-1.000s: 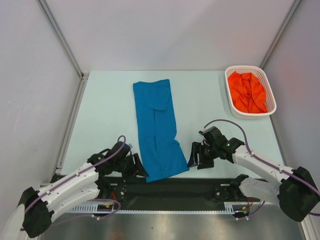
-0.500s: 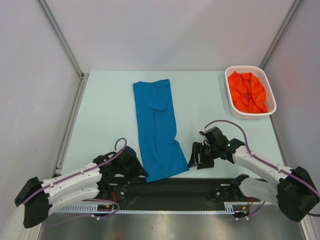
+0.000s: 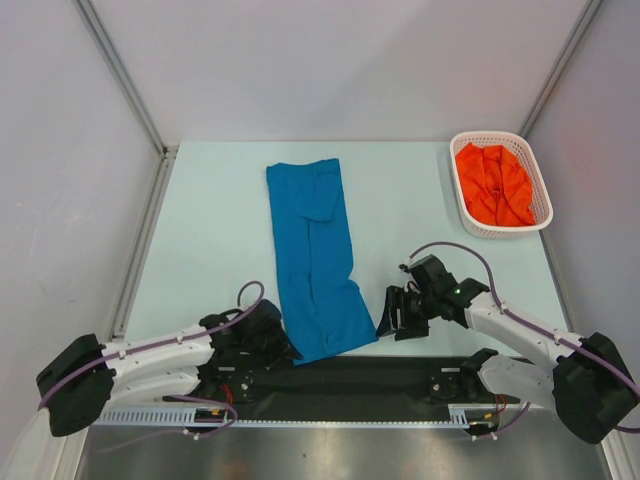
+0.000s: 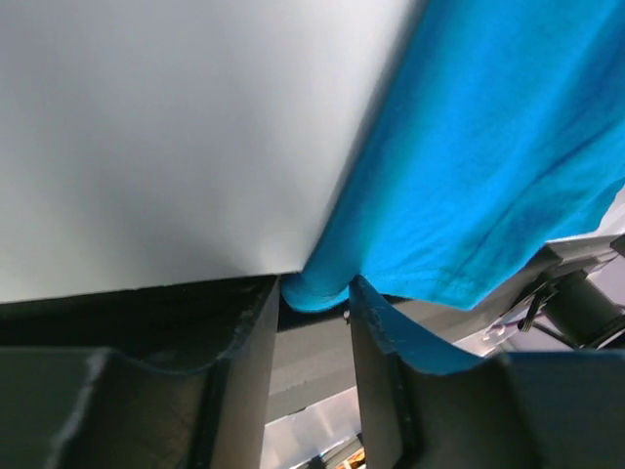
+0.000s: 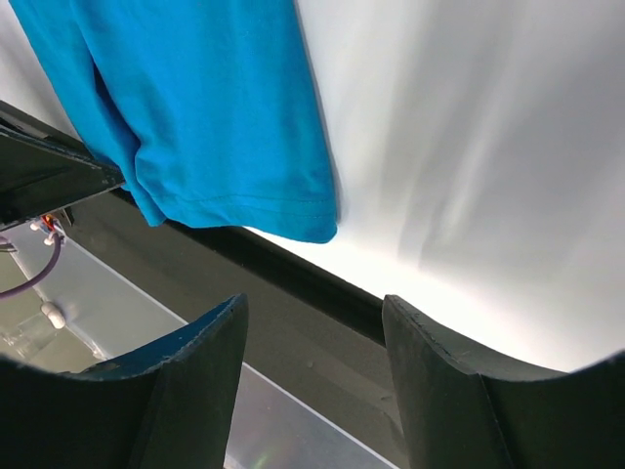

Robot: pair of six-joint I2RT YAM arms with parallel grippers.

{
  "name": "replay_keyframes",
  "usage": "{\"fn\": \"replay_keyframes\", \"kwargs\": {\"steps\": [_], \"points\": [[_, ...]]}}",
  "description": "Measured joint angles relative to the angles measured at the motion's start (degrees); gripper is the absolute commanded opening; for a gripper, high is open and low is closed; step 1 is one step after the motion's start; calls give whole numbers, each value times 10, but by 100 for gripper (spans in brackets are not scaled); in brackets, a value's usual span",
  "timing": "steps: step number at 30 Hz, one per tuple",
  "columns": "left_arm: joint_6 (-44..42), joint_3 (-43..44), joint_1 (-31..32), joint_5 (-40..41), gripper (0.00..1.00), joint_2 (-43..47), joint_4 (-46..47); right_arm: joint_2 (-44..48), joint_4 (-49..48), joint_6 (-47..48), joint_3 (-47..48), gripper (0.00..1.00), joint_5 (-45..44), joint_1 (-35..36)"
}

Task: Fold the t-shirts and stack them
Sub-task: Fold the tshirt

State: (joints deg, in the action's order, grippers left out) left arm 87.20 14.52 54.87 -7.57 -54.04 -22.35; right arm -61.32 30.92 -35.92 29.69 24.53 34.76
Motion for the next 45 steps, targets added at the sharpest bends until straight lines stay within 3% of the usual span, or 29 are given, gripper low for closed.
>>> {"fn": "replay_keyframes", "kwargs": {"steps": [5,12,15,32,39,45], "points": [[14,-11,3,5,24,8,8,-1,-11,0,-6,63,10,-1],[20,-21,4,11,15,29,8,-38,-45,0,-27,62,35,-6],[22,-21,4,15,0,36,7,-57,-57,0,-27,62,38,-9],[22,-21,5,29,0,90,-46,-154,-163,-32,-18,54,85,-7],[10,-19,5,30,0,69,-48,-152,-188,-63,-31,45,72,20],[2,-14,5,30,0,69,-52,-154,-234,-94,-54,28,73,38]]}}
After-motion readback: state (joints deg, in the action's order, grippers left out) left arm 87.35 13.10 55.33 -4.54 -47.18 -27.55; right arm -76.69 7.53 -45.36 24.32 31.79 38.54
